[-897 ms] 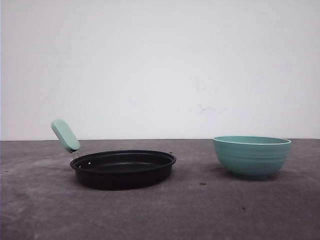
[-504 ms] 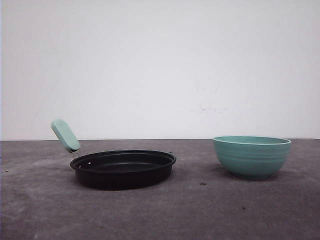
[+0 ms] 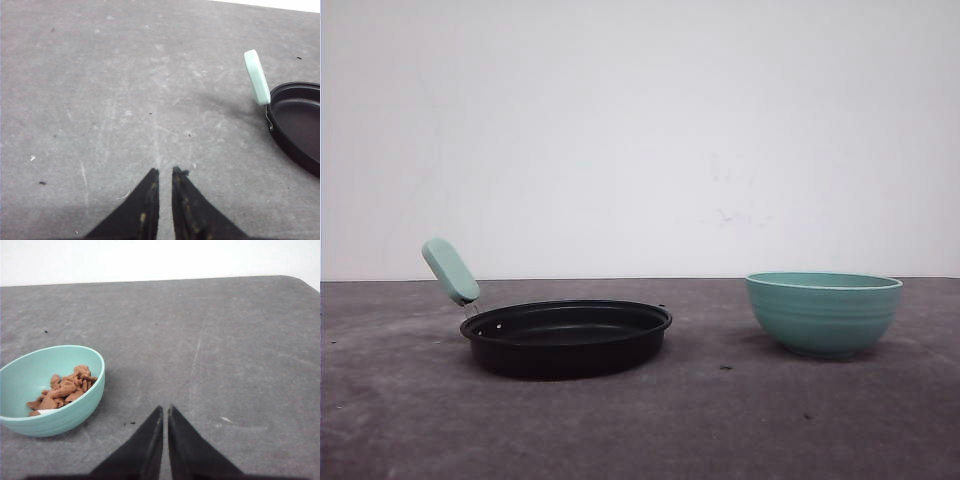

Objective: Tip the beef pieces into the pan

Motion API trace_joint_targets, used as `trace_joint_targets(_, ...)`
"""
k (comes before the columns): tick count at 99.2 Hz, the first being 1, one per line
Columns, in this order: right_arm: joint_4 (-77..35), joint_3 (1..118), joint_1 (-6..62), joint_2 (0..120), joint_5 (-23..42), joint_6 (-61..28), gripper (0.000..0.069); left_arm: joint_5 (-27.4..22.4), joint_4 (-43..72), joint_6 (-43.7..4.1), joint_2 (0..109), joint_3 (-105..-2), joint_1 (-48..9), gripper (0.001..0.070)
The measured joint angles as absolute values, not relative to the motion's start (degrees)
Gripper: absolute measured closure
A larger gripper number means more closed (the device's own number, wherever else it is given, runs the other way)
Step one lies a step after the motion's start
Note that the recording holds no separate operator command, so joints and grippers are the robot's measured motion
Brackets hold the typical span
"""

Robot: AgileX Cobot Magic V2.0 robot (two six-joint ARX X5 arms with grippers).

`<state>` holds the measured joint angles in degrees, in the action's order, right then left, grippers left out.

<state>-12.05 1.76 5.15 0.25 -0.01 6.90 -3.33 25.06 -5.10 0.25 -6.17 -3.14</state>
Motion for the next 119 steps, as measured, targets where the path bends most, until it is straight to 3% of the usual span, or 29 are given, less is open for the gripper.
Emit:
trace_joint_targets(95,-11.4,1.7,5.1,0.3,0.0,6.4,0.0675,-3.4,24.9,-5.4,0.3,-6.2,-3.1,0.0688)
trace_joint_targets(106,-8.3,1.7,5.1,0.3,0.0,8.4,0.0675,-4.6,24.4,-9.3,0.3,-6.1,-3.1,0.0688)
trace_joint_targets(119,-6.1,1.7,5.1,0.3,-0.3,13.1,0.0675,-6.5,24.3,-18.7,0.3,-6.1,-3.1,0.0688)
